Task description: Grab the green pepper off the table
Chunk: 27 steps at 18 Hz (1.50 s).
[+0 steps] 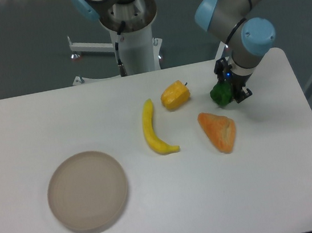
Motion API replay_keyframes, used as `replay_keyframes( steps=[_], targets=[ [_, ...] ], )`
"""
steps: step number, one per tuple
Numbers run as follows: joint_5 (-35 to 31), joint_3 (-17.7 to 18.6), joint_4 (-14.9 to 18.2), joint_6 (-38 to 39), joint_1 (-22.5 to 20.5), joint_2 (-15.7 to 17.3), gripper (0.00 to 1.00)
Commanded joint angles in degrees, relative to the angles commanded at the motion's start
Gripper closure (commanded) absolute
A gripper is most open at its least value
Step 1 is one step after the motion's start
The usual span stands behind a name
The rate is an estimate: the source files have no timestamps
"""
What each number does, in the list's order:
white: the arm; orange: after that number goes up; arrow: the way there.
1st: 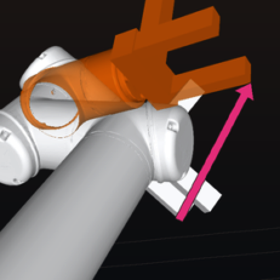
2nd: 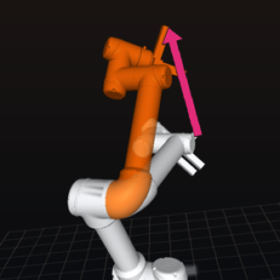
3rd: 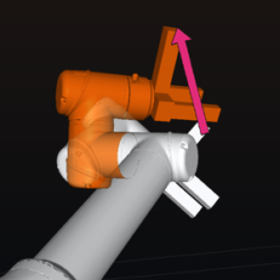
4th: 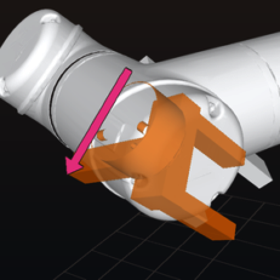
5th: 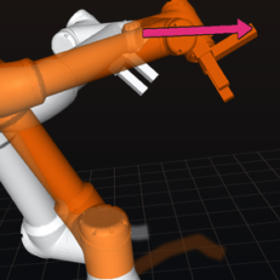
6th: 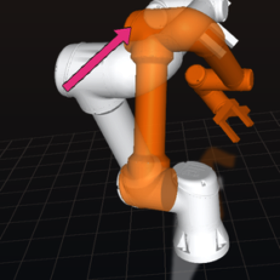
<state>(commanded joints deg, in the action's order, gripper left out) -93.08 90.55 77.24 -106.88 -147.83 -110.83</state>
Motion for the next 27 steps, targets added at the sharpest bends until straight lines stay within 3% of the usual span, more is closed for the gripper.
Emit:
replay_keyframes(
  steps=[4,5,11,14,23,25,27],
  targets=[
    [0.8,-12.3,9.3,0.7,1.1,-3.2,0.86],
    [1.1,-14.8,9.9,1.1,1.8,-4.1,0.86],
    [5.1,-21.5,9.6,9.2,5.0,-7.0,0.86],
    [4.4,-27.2,9.4,17.8,8.9,-10.0,0.86],
    [3.8,-28.7,9.1,20.0,12.9,-12.1,0.84],
    [3.6,-28.2,6.1,20.1,13.6,-12.6,0.84],
    [3.6,-28.1,6.0,20.0,13.7,-12.6,0.84]
  ],
)
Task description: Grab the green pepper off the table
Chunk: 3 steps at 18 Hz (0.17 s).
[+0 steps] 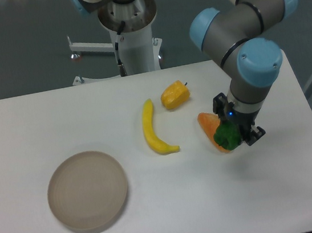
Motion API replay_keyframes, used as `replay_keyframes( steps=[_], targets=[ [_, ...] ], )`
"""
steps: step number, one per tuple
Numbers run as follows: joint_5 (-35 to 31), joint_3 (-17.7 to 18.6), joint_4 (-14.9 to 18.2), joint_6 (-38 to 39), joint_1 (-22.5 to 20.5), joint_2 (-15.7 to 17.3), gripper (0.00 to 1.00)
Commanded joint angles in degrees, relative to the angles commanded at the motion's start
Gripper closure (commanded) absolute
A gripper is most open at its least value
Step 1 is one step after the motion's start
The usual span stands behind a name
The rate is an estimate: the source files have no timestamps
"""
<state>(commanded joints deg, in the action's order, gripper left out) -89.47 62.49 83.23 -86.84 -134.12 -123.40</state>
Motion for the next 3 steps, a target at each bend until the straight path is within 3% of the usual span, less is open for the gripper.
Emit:
replay_keyframes(
  steps=[3],
  targets=[
    [0.2,0.0,0.0,0.0,0.0,0.0,0.84]
  ],
)
